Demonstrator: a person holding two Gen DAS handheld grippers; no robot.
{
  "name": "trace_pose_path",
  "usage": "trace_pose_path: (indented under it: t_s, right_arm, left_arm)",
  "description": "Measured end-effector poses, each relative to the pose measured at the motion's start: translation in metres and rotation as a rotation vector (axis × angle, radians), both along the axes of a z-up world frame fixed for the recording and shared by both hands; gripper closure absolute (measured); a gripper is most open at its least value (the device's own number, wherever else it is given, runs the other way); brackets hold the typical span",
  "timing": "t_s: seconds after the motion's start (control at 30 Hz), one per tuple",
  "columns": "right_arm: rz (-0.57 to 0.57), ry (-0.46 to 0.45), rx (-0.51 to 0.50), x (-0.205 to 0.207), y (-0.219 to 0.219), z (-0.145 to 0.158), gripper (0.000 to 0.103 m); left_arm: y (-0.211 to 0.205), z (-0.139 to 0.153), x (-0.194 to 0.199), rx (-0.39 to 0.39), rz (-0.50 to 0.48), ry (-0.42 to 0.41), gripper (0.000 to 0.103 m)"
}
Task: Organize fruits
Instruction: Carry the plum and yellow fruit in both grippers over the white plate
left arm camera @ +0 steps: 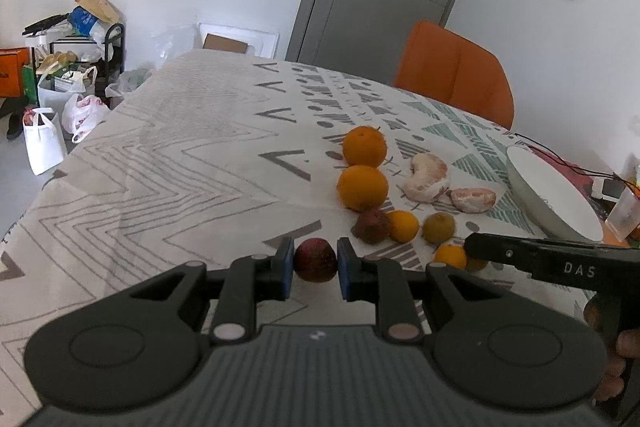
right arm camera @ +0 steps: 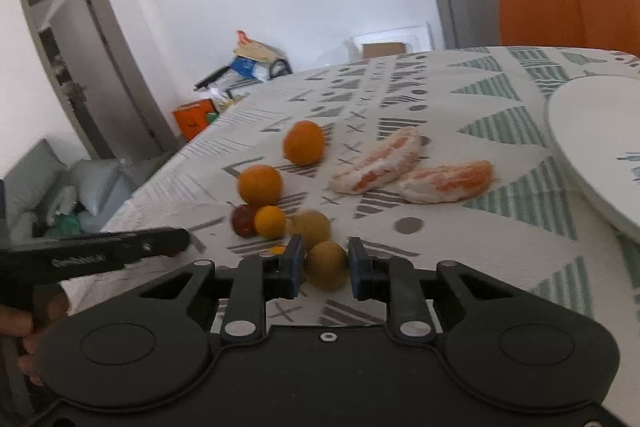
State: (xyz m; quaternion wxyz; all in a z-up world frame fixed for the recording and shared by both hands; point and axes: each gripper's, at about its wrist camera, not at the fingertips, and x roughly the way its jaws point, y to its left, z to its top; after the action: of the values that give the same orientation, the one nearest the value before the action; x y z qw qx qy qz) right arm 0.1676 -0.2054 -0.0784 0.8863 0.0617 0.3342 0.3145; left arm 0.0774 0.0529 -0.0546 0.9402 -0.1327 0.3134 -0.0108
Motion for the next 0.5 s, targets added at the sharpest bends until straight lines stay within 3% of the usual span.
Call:
trace_pose_path:
  t_s: [0.5]
  right_arm:
    - [-0.085, -0.028, 0.07, -0.006, -0.044, 0.002, 0.082]
  left_arm:
    - [-0.026, 0.014, 0.012, 0.038, -0.046, -0.035, 0.082]
